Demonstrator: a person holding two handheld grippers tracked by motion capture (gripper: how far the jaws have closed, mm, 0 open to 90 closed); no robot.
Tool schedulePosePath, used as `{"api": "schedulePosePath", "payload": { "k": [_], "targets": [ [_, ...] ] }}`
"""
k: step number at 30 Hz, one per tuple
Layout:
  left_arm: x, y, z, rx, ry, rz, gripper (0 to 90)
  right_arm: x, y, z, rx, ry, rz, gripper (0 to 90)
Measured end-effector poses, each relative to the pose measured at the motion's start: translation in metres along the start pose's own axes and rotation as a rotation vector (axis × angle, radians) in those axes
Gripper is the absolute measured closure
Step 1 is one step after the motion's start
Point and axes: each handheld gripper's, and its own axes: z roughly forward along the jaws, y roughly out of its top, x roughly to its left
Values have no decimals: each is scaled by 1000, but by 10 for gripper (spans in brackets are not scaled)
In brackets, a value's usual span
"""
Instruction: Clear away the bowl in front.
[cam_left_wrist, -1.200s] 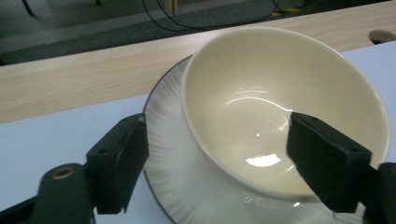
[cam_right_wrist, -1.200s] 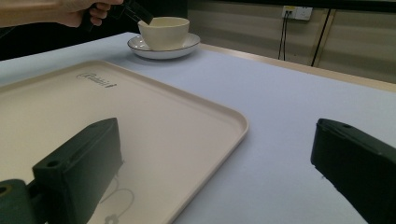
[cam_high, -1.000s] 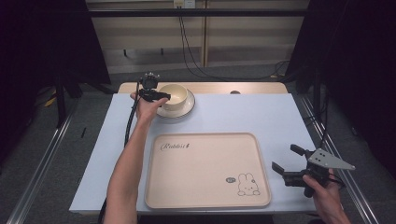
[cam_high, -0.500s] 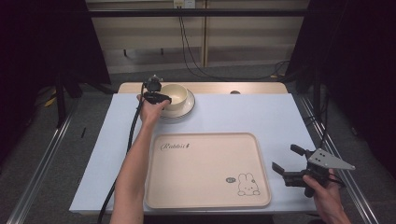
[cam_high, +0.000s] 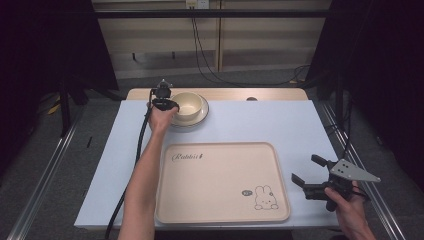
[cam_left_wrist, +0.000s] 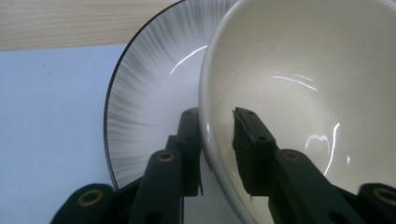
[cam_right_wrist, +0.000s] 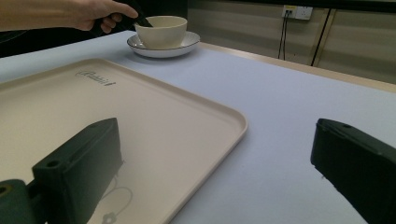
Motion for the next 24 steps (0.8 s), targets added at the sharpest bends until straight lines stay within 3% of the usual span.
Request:
{"api": "schedulePosePath", "payload": {
  "k": [6,10,11,14,24],
  "targets": [
    [-2,-1,-1,-31,9,-34,826,0,0,1,6,1,3,15],
    [-2,-2,-1,-41,4,-59,827,-1,0,0,2,1,-2,15],
    [-1,-3,-1,-47,-15,-91,829,-1,0,0,0,-2,-4,15],
    [2,-4,-3,-51,-32,-120,830,0,0,0,3,6,-2,15],
    [5,-4,-8,-72,-50,-159,828,-1,0,-1,-3,-5,-10,15]
  ]
}}
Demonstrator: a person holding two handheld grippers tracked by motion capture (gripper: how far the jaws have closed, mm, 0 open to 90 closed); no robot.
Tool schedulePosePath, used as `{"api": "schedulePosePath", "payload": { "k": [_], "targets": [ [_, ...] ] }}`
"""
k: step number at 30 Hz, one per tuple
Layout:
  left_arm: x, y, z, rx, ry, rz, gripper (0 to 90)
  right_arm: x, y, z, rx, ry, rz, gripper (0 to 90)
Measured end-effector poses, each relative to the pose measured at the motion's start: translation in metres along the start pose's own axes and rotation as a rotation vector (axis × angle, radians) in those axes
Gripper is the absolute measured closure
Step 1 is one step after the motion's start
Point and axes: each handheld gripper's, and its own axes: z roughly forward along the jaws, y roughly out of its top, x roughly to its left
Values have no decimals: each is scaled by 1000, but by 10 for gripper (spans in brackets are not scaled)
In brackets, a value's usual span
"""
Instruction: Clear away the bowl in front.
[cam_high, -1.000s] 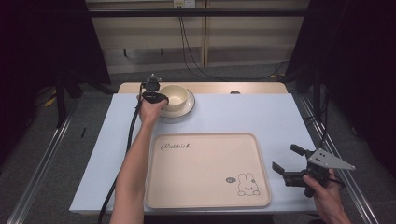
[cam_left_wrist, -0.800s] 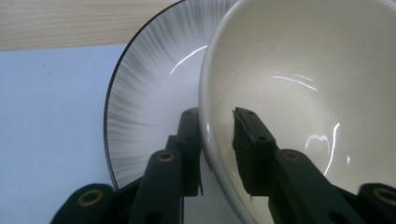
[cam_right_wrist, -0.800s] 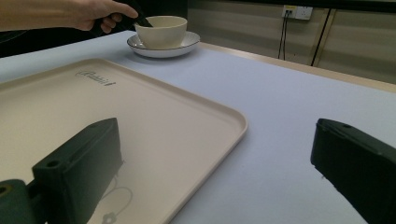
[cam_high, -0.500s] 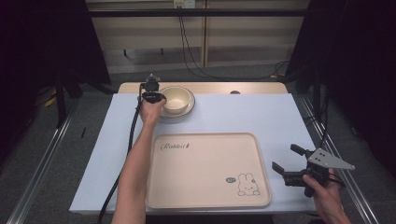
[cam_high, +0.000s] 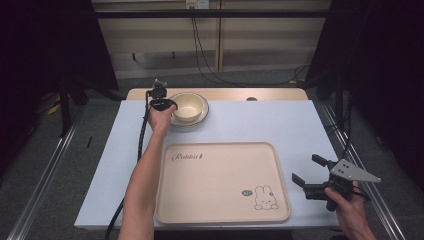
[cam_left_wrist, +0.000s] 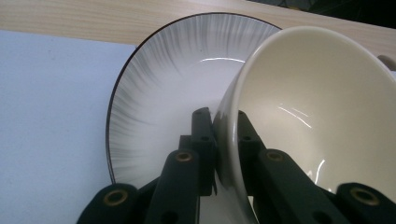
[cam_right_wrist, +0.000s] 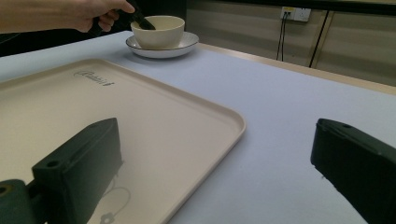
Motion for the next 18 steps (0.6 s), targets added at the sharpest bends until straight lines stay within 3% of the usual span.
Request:
{"api": "schedulePosePath", "payload": {
  "k": [7,18],
  "targets": [
    [2,0,-3,2,0,-20,825,0,0,0,-2,5,-7,15],
    [5,3,-17,-31,-39,-49,825,0,1,-1,-11,9,7,13]
  ]
}}
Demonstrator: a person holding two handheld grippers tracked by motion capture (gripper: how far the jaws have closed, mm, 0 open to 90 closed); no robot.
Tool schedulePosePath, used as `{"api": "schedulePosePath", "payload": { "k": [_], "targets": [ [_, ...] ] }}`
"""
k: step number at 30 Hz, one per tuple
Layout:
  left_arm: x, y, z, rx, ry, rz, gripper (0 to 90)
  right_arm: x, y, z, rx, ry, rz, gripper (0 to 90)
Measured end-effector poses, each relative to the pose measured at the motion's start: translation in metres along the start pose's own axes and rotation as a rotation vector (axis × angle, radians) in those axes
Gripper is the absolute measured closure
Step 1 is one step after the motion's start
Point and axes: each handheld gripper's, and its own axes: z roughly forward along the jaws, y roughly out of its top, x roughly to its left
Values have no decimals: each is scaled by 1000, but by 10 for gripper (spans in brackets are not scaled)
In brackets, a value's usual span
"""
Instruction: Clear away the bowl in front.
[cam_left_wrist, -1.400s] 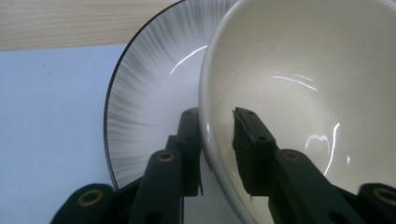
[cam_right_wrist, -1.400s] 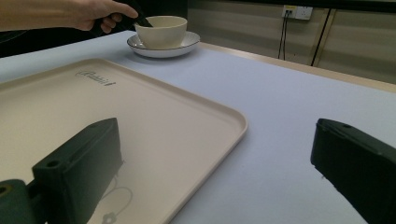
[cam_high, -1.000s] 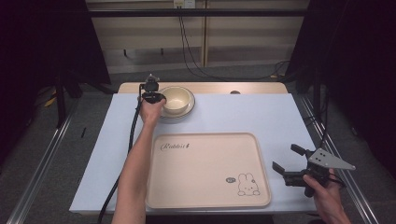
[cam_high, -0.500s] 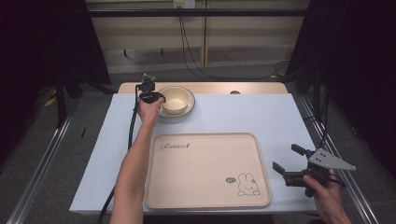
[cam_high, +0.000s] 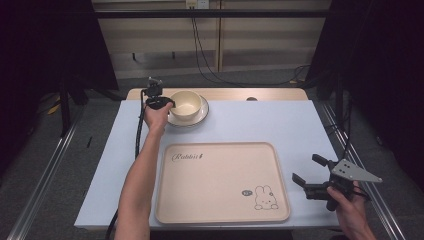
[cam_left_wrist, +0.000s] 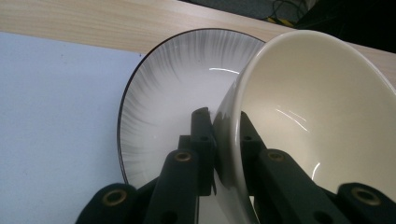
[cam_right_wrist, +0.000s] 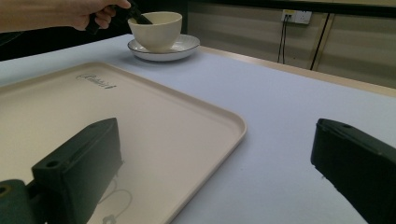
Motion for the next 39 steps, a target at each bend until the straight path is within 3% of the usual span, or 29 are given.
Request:
{"api": "schedulePosePath", "payload": {
  "k": [20,27,39],
  "targets": [
    [-5,-5,-33,-35,-60,30,826,-1,0,-1,-12,0,-5,10],
    [-10,-9,-47,-33,-93,62,826,-1,1,-1,-12,-2,-5,11],
    [-24,-19,-55,-25,-137,107,826,-1,1,-1,-14,0,-11,11]
  ]
}}
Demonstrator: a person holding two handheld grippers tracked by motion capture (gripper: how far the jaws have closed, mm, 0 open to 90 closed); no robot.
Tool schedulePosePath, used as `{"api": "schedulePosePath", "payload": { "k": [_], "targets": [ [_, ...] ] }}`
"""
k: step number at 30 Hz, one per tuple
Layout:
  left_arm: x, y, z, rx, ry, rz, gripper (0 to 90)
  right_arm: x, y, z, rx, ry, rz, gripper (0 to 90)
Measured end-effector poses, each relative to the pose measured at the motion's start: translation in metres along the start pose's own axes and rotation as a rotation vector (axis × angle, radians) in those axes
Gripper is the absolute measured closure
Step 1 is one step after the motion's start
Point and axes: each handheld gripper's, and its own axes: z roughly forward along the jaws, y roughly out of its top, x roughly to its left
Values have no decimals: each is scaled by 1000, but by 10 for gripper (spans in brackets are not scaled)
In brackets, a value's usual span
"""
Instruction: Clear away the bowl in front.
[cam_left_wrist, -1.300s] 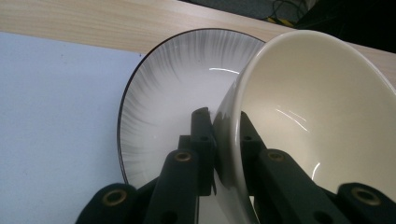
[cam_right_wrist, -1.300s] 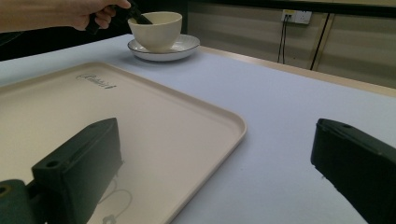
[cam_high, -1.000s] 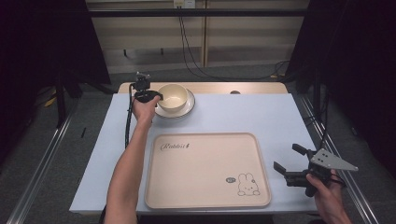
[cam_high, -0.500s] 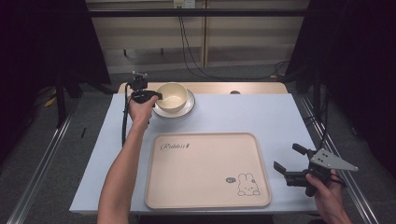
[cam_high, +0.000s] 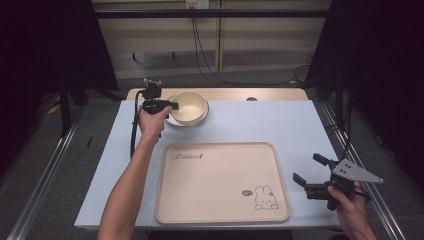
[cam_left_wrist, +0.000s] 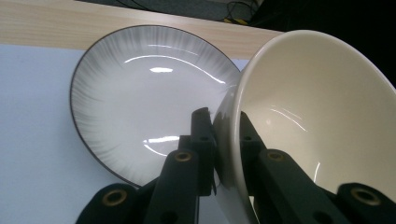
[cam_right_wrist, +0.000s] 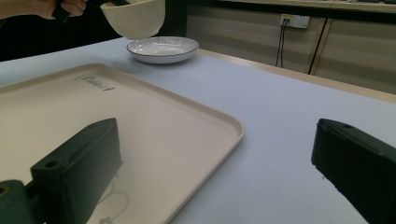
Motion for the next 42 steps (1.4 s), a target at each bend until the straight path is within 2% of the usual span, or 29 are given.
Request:
{"api": "schedulePosePath", "payload": {
  "k": [4,12,17,19,26,27,32,33,34,35,36,37,38,39,40,42],
  "targets": [
    [-9,-3,0,11,-32,9,826,0,0,0,-3,1,1,11],
    [-30,-9,2,42,-77,61,827,0,0,0,-7,3,-1,11],
    [-41,-14,7,60,-107,77,826,0,0,0,-3,-1,-2,11],
    [-45,-16,10,55,-115,68,826,0,0,0,-5,1,-1,11],
    [-54,-20,13,82,-132,99,826,-1,0,0,-8,2,-6,11],
    [-56,-21,14,72,-135,79,826,-1,0,0,-8,1,-7,11],
    [-67,-26,18,101,-152,114,826,-1,0,0,-7,2,-7,11],
    [-70,-27,20,97,-148,109,827,-1,0,0,-8,2,-8,11],
    [-70,-27,20,119,-151,143,827,-1,0,0,-10,1,-7,11],
    [-73,-28,22,126,-148,152,827,-1,0,0,-9,1,-8,11],
    [-78,-30,24,110,-149,129,827,-1,0,0,-9,3,-8,11],
    [-78,-30,24,124,-155,152,827,-1,0,0,-9,3,-9,11],
    [-81,-32,27,124,-168,142,827,-1,0,0,-9,4,-9,11],
    [-82,-32,27,134,-179,158,827,-1,0,0,-9,4,-9,11],
    [-89,-34,30,128,-183,152,827,-1,0,0,-10,4,-9,11],
    [-91,-35,32,136,-190,155,827,-1,0,0,-11,4,-9,11]
  ]
}}
